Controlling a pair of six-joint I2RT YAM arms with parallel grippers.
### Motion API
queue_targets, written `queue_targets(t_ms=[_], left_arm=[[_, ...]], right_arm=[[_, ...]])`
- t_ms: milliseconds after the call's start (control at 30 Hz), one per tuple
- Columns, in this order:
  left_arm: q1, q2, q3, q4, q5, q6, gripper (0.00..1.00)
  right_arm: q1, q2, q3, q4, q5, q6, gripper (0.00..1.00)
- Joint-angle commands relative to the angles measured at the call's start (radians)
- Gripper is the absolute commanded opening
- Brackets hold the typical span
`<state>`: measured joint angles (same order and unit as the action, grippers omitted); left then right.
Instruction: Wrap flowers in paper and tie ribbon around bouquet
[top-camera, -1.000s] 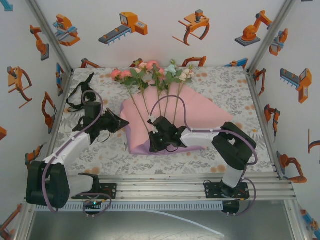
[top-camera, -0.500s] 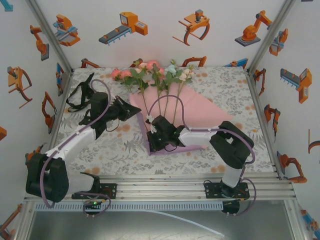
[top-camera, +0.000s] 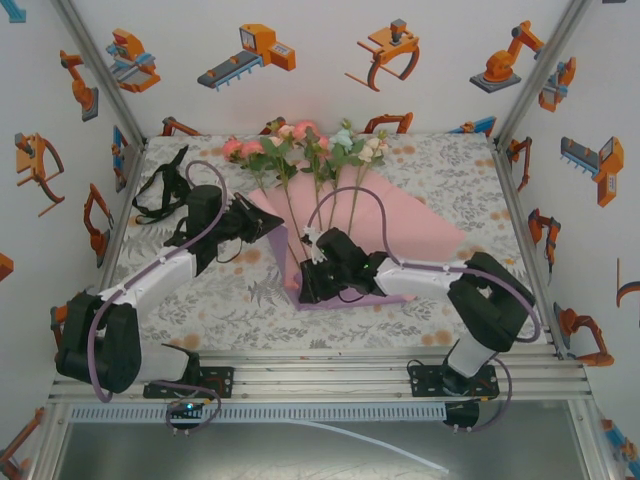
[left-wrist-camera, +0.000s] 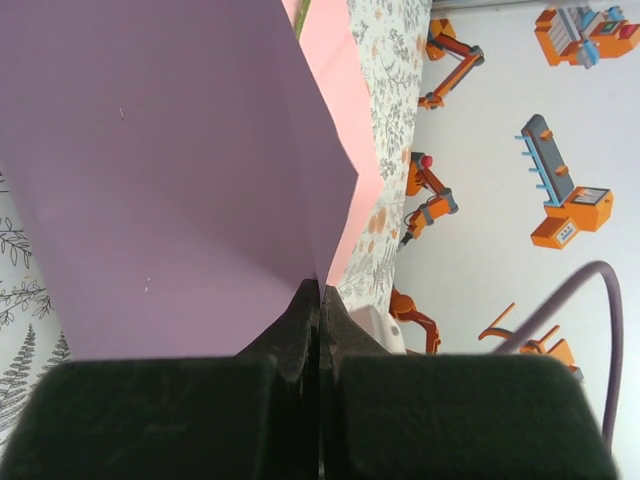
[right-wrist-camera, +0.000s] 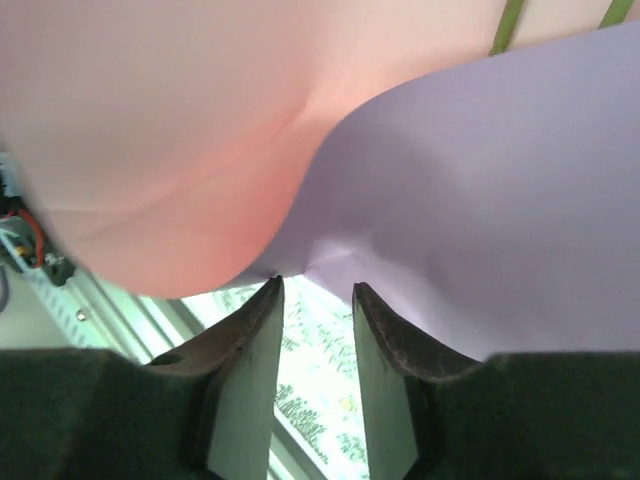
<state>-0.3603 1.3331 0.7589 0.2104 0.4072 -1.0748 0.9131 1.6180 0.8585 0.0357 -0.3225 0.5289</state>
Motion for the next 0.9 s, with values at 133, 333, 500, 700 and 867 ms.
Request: queue_targets(t_ms=[133, 333, 500, 700, 867], left_arm=[[-0.005, 0.029, 0.025, 0.043, -0.008, 0.0, 0.0], [-0.037, 0.068, 0.03, 0.102, 0.002, -0.041, 0.0], [-0.099, 0.102, 0.061, 0.117, -0.033, -0.058, 0.0], [-0.132, 0.132, 0.096, 0.097, -0.105, -0.036, 0.01], [-0.128, 0.077, 0.122, 0.013, -0.188, 0.09, 0.38]], right_arm=[[0.014, -0.13, -0.091, 0.126, -0.068, 0.1, 0.58], [0.035, -0.025, -0.03, 0.278, -0.023, 0.201, 0.69], [0.04, 0.06, 0.004, 0.319, 0.015, 0.299, 0.56], [0.038, 0.013, -0.016, 0.136, 0.146, 0.269, 0.22], [0.037, 0.008, -0.027, 0.056, 0.186, 0.24, 0.18]])
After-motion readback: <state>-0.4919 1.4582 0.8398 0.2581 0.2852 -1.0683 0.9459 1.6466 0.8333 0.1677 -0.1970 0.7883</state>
